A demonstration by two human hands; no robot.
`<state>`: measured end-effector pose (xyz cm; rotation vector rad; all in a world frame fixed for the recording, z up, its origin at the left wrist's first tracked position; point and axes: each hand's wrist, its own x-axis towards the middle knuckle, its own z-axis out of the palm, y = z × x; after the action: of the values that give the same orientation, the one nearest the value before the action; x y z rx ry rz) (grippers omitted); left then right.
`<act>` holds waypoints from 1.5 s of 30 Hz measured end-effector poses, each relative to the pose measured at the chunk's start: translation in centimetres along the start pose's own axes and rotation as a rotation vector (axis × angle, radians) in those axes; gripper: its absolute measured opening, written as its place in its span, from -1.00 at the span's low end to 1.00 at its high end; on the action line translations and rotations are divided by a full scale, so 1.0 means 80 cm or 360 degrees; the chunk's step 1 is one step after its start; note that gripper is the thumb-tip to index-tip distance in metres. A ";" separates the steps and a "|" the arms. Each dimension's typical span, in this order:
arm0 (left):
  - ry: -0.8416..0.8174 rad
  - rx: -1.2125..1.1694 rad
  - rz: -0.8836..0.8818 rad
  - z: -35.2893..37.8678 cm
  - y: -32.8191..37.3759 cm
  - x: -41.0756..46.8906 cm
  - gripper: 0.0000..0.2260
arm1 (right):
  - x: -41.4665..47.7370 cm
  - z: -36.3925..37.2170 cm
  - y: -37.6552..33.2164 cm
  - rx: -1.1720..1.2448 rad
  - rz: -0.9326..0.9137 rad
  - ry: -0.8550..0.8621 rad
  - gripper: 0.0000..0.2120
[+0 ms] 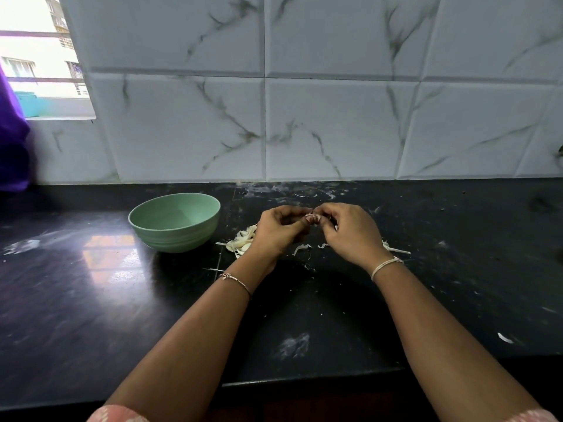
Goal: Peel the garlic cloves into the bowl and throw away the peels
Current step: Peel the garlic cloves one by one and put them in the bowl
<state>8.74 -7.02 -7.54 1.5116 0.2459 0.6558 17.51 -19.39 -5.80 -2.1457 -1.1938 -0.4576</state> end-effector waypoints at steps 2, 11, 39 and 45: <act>0.0012 -0.0097 -0.0044 -0.001 0.001 0.000 -0.90 | 0.000 -0.004 0.000 -0.0005 -0.0001 -0.0017 -0.85; -0.0075 -0.0214 -0.0161 -0.007 0.002 0.000 -0.87 | -0.001 -0.018 0.040 -0.0526 0.0378 0.0020 -0.79; 0.0041 0.0021 0.0002 0.006 0.004 -0.003 -0.94 | 0.004 -0.003 0.015 0.1032 0.0402 -0.0051 -0.94; 0.0037 -0.0046 -0.0005 0.005 0.006 -0.006 -0.92 | 0.001 -0.003 0.009 0.1259 0.0456 -0.0071 -0.86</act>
<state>8.44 -7.66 -7.16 1.4764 0.2553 0.6719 18.12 -19.77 -5.87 -1.5871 -0.8618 0.1777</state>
